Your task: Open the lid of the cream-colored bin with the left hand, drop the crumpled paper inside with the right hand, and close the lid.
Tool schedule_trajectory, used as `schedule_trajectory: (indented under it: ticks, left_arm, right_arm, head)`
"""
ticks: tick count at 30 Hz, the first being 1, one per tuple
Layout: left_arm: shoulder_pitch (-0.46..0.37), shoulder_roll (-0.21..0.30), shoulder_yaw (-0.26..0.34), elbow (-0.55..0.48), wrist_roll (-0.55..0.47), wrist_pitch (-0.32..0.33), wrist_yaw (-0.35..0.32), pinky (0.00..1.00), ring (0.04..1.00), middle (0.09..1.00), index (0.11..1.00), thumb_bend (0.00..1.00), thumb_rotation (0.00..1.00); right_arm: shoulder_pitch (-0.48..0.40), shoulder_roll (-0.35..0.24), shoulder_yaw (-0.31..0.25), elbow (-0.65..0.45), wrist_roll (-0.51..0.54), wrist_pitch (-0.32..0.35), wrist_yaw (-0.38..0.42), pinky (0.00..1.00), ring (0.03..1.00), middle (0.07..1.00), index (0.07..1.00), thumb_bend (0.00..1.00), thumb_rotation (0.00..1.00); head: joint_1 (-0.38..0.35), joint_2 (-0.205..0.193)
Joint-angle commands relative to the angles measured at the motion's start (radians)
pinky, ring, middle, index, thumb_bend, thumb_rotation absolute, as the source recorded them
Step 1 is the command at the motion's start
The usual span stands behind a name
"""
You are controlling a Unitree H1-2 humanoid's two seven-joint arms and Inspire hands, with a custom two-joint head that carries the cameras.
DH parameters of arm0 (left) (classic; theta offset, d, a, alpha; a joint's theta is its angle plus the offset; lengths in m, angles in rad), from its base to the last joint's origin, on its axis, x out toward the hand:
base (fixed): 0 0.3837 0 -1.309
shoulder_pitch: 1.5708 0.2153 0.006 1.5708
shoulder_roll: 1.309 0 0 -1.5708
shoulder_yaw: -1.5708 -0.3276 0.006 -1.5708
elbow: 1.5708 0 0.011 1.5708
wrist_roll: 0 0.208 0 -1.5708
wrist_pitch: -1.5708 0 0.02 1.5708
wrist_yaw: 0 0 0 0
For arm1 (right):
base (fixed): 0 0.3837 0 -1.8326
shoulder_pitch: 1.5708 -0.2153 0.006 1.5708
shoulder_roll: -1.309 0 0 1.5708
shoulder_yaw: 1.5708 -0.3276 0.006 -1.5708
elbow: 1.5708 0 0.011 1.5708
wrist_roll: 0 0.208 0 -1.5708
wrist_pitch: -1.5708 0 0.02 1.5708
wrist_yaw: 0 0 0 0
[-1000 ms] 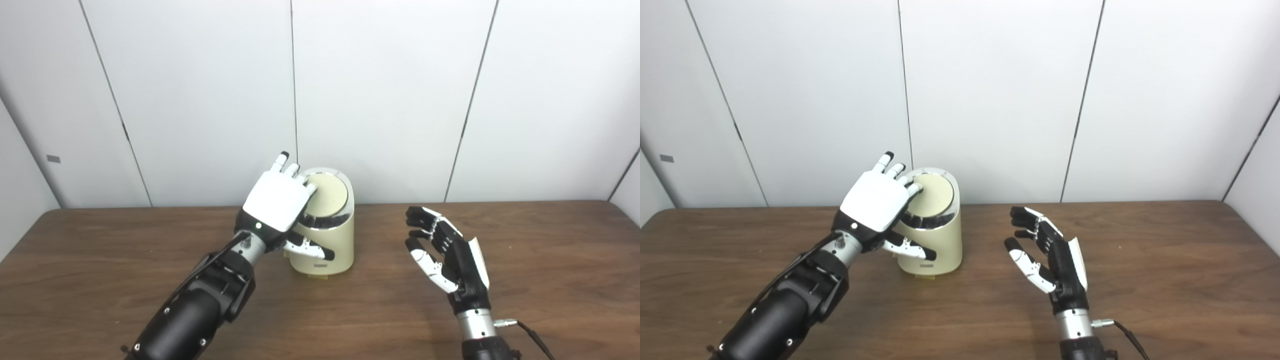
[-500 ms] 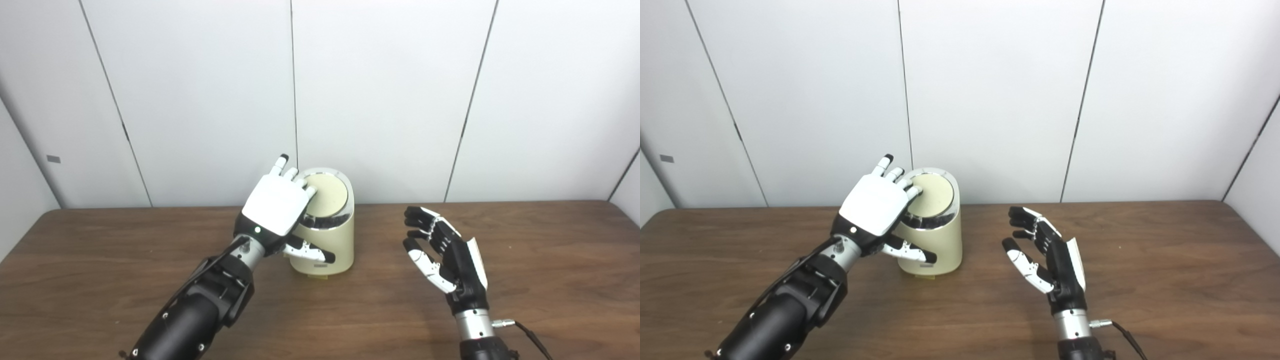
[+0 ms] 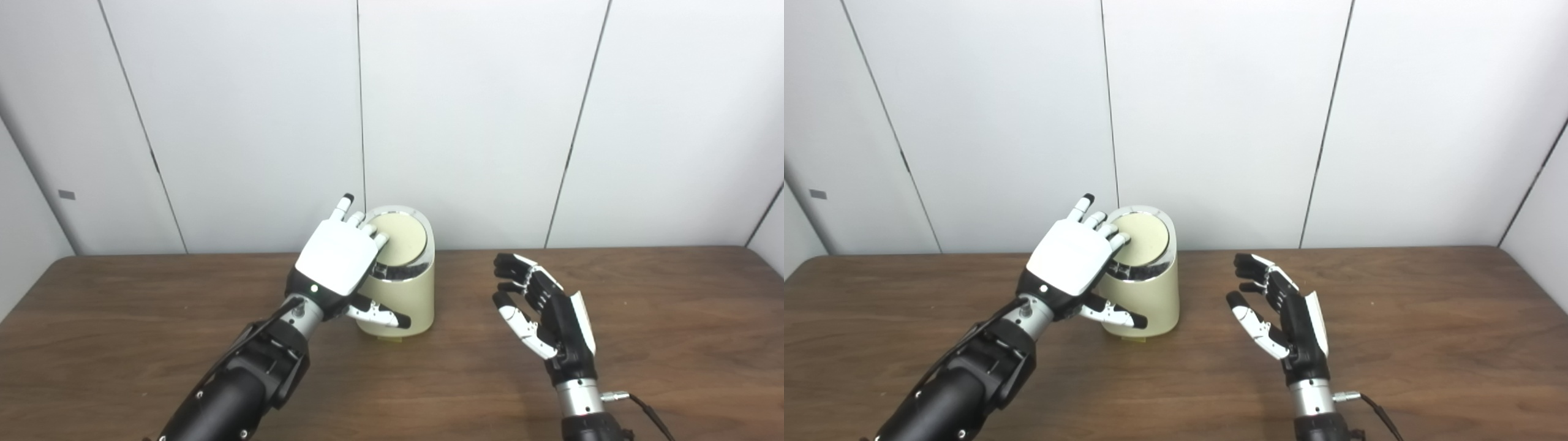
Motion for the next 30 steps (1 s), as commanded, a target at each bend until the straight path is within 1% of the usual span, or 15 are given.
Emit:
schedule_trajectory:
  ticks: [1,6,11,20,22,25,27,30]
  left_arm:
    - [0.025,0.012,-0.032,0.017,-0.006,-0.048,-0.044,1.0,0.873,0.804,0.775,0.91,0.86]
    - [0.025,0.01,-0.034,0.025,-0.004,-0.044,-0.038,1.0,0.871,0.802,0.772,0.92,0.86]
    - [0.028,0.008,-0.036,0.033,-0.01,-0.047,-0.027,1.0,0.869,0.799,0.767,0.91,0.86]
    - [0.033,0.007,-0.045,0.025,-0.006,-0.045,-0.053,1.0,0.879,0.804,0.777,0.92,0.89]
    - [0.034,0.007,-0.046,0.024,-0.006,-0.045,-0.056,1.0,0.879,0.803,0.776,0.91,0.88]
    - [0.035,0.009,-0.048,0.025,-0.003,-0.044,-0.062,1.0,0.879,0.804,0.78,0.91,0.87]
    - [0.036,0.009,-0.049,0.031,-0.002,-0.045,-0.049,1.0,0.873,0.799,0.774,0.91,0.86]
    - [0.039,0.011,-0.05,0.031,-0.001,-0.047,-0.044,1.0,0.865,0.793,0.768,0.91,0.85]
  right_arm:
    - [0.035,0.032,0.01,0.027,-0.01,-0.032,-0.008,0.66,0.741,0.754,0.733,0.29,0.47]
    - [0.034,0.032,0.011,0.029,-0.005,-0.039,-0.005,0.66,0.738,0.755,0.734,0.29,0.46]
    - [0.033,0.031,0.011,0.031,-0.009,-0.037,-0.007,0.65,0.737,0.754,0.735,0.3,0.48]
    - [0.032,0.031,0.014,0.031,-0.011,-0.041,-0.008,0.65,0.736,0.753,0.735,0.29,0.48]
    - [0.033,0.033,0.013,0.026,-0.014,-0.037,-0.009,0.65,0.737,0.753,0.735,0.3,0.5]
    - [0.035,0.036,0.01,0.022,-0.013,-0.03,-0.009,0.65,0.735,0.75,0.731,0.31,0.49]
    - [0.034,0.032,0.012,0.024,-0.016,-0.035,-0.008,0.65,0.734,0.752,0.732,0.3,0.49]
    - [0.035,0.034,0.01,0.022,-0.015,-0.03,-0.008,0.65,0.736,0.752,0.734,0.31,0.5]
  head:
    - [-0.002,0.001]
    - [-0.004,0.001]
    - [-0.003,0.001]
    - [-0.005,0.004]
    - [-0.006,0.005]
    - [-0.006,0.006]
    - [-0.006,0.006]
    - [-0.005,0.009]
